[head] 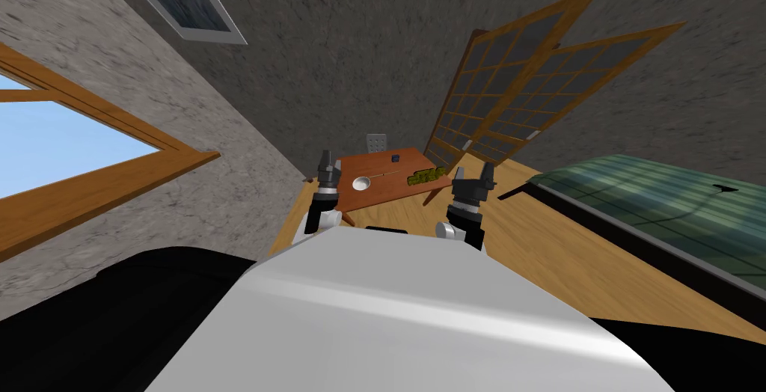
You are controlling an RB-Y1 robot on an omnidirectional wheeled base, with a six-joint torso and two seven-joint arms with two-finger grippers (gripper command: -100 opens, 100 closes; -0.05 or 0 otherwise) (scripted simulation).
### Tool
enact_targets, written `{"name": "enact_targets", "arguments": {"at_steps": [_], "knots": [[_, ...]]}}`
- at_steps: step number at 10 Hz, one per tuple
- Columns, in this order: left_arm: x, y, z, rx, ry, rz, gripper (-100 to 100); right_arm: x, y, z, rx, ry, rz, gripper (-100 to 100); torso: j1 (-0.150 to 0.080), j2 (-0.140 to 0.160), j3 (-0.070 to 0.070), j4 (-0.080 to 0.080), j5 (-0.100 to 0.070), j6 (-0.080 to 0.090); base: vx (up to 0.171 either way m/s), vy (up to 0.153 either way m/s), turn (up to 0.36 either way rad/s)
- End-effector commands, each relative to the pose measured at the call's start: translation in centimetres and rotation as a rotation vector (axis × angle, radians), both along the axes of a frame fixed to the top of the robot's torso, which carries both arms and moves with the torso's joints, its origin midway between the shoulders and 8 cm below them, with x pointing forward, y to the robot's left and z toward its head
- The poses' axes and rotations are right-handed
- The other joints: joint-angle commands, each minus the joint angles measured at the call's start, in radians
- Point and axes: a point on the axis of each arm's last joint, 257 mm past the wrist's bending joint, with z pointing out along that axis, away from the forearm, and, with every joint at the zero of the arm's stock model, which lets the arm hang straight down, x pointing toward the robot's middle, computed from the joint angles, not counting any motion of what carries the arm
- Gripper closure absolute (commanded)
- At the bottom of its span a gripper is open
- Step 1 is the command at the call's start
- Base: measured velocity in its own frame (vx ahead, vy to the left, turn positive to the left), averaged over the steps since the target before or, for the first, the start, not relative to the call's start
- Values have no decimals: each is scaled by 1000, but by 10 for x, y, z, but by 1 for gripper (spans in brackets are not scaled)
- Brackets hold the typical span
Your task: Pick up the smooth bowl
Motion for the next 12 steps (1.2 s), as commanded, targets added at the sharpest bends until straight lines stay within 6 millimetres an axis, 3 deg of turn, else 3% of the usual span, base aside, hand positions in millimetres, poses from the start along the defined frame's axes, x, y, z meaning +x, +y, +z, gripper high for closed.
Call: {"name": "enact_targets", "arguments": {"at_steps": [1, 4, 5, 8, 9, 12], "knots": [[11, 4, -18, 4, 59, 4, -100, 0, 0, 0, 0, 0, 0, 0, 0, 0, 0, 0, 0, 0, -10, -55, -40], [31, 27, -56, -4, 179, 31, -100, 0, 0, 0, 0, 0, 0, 0, -2, 0, 0, 0, 0, 0, -5, -63, -46], [31, 27, -56, -4, 181, 31, -100, 0, 0, 0, 0, 0, 0, 0, -1, 0, 0, 0, 0, 0, -3, -33, -8], [50, 56, -99, -33, 310, 74, -100, 0, 0, 0, 0, 0, 0, 0, 0, 0, 0, 0, 0, 0, -6, -42, -55], [50, 56, -101, -34, 318, 76, -100, 0, 0, 0, 0, 0, 0, 0, 0, 0, 0, 0, 0, 0, 0, -39, -14], [64, 88, -145, -83, 448, 129, -100, 0, 0, 0, 0, 0, 0, 0, 1, -1, 0, 0, 0, 0, 5, -37, -70]]}}
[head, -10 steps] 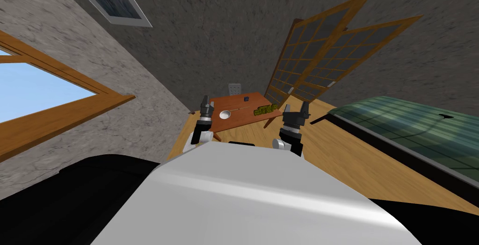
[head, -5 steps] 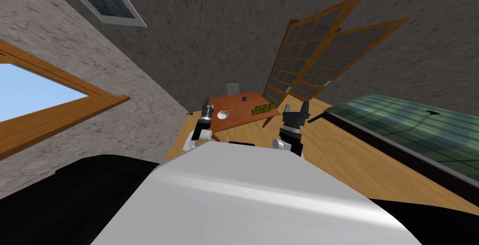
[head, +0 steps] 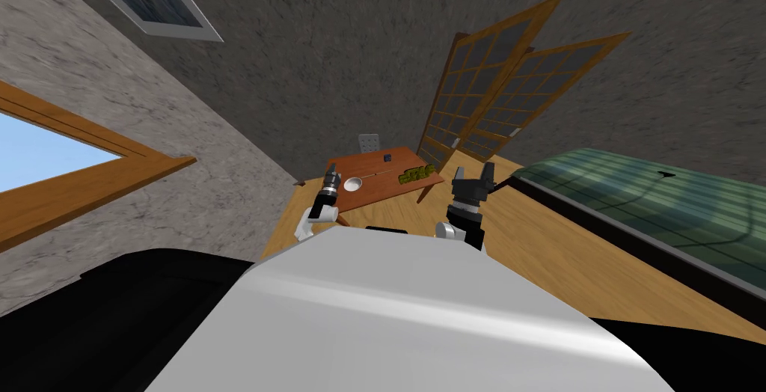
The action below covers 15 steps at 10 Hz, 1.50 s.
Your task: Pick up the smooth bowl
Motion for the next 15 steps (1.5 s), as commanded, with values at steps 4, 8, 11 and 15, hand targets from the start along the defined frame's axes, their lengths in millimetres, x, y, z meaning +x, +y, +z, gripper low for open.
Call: {"name": "enact_targets", "arguments": {"at_steps": [4, 8, 11, 15], "knots": [[10, 31, -49, -51, 136, 59, -100, 0, 0, 0, 0, 0, 0, 0, 2, 0, 0, 0, 0, 0, 0, -22, -34], [13, 50, -87, -95, 243, 104, -100, 0, 0, 0, 0, 0, 0, 0, 2, 0, 0, 0, 0, 0, 4, -12, -53], [15, 65, -122, -140, 338, 144, -100, 0, 0, 0, 0, 0, 0, 0, 3, 0, 0, 0, 0, 0, 3, -4, -50], [13, 76, -160, -187, 446, 181, -100, 0, 0, 0, 0, 0, 0, 0, 3, 0, 0, 0, 1, 0, 4, 6, -59]]}}
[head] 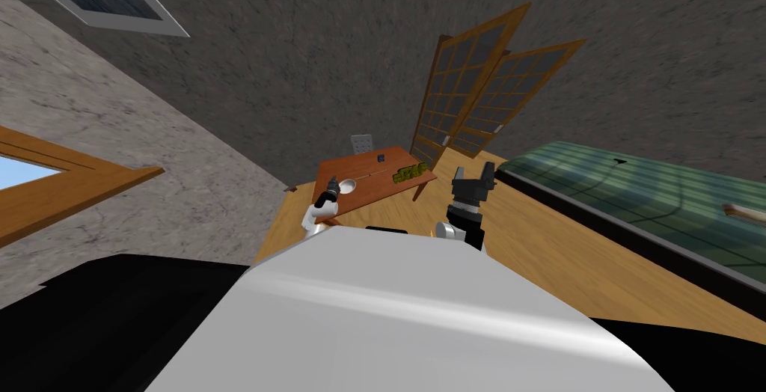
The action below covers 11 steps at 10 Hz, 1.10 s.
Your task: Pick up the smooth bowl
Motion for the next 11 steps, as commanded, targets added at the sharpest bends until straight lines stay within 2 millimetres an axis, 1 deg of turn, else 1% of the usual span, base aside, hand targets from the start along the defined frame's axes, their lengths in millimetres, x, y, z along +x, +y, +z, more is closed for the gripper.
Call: {"name": "enact_targets", "arguments": {"at_steps": [1, 3, 4, 6, 8, 9, 11], "knots": [[-4, 5, -23, -29, 64, 21, -100, 0, 0, 0, 0, 0, 0, 0, 0, 0, 0, 0, 0, 0, 5, 11, -58], [-6, 9, -40, -52, 117, 36, -100, 0, 0, 0, 0, 0, 0, 0, 0, 0, 0, 0, 0, 0, 7, 17, -72], [-8, 11, -56, -72, 161, 48, -100, 0, 0, 0, 0, 0, 0, 0, 0, 0, 0, 0, 0, 0, 4, 18, -66], [-11, 13, -72, -93, 215, 60, -100, 0, 0, 0, 0, 0, 0, 0, 1, 0, 0, 0, 0, 0, 7, 26, -73], [-16, 16, -98, -127, 302, 77, -100, 0, 0, 0, 0, 0, 0, 0, 1, 0, 0, 0, 0, 0, 6, 32, -90], [-17, 16, -101, -130, 310, 79, -100, 0, 0, 0, 0, 0, 0, 0, 2, 0, 0, 0, 0, 0, 3, 32, -28], [-23, 17, -124, -158, 391, 91, -100, 0, 0, 0, 0, 0, 0, 0, 1, 0, 0, 0, 0, 0, 2, 35, -71]]}}
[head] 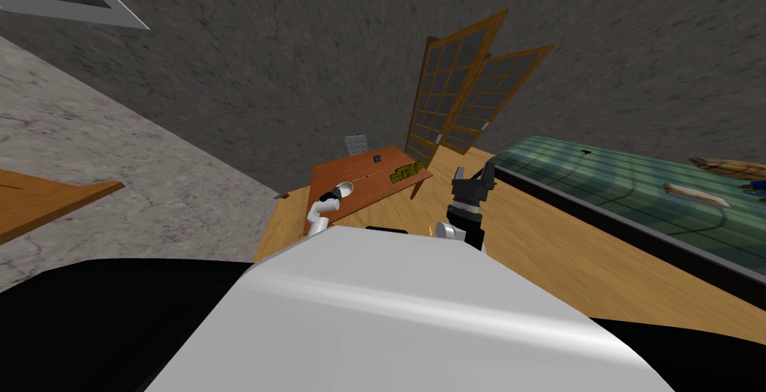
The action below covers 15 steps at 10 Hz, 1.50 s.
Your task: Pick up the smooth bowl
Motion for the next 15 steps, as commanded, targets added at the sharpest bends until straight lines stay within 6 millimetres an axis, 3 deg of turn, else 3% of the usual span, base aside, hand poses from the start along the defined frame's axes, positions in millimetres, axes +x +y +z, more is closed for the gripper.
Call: {"name": "enact_targets", "arguments": {"at_steps": [1, 6, 9, 10, 11, 12, 15], "knots": [[-2, -2, -8, -12, 34, 4, -100, 0, 0, 0, 0, 0, 0, 0, 0, 0, 0, 0, 0, 0, 4, 36, -47], [-18, -4, -50, -73, 212, 17, -100, 0, 0, 0, 0, 0, 0, 0, 1, 0, 0, 0, 0, 0, 4, 46, -82], [-27, -9, -67, -104, 294, 17, -100, 0, 0, 0, 0, 0, 0, 0, 0, 0, 0, 0, 0, 0, -2, 42, -65], [-24, -7, -61, -96, 272, 18, -100, 0, 0, 0, 0, 0, 0, 0, 0, 0, 0, 0, 0, 0, 1, 19, -16], [-25, -8, -63, -98, 278, 17, 0, 0, 0, 0, 0, 0, 0, 0, -1, 0, 0, 0, 0, 0, 0, 0, 0], [-26, -10, -70, -98, 277, 15, -100, 0, 0, 0, 0, 0, 0, 0, -2, 0, 0, 0, 0, 0, 31, 19, 13], [-29, -11, -78, -98, 279, 14, -100, 0, 0, 0, 0, 0, 0, 0, -1, -4, -2, -1, 0, 0, 48, 22, 11]]}}
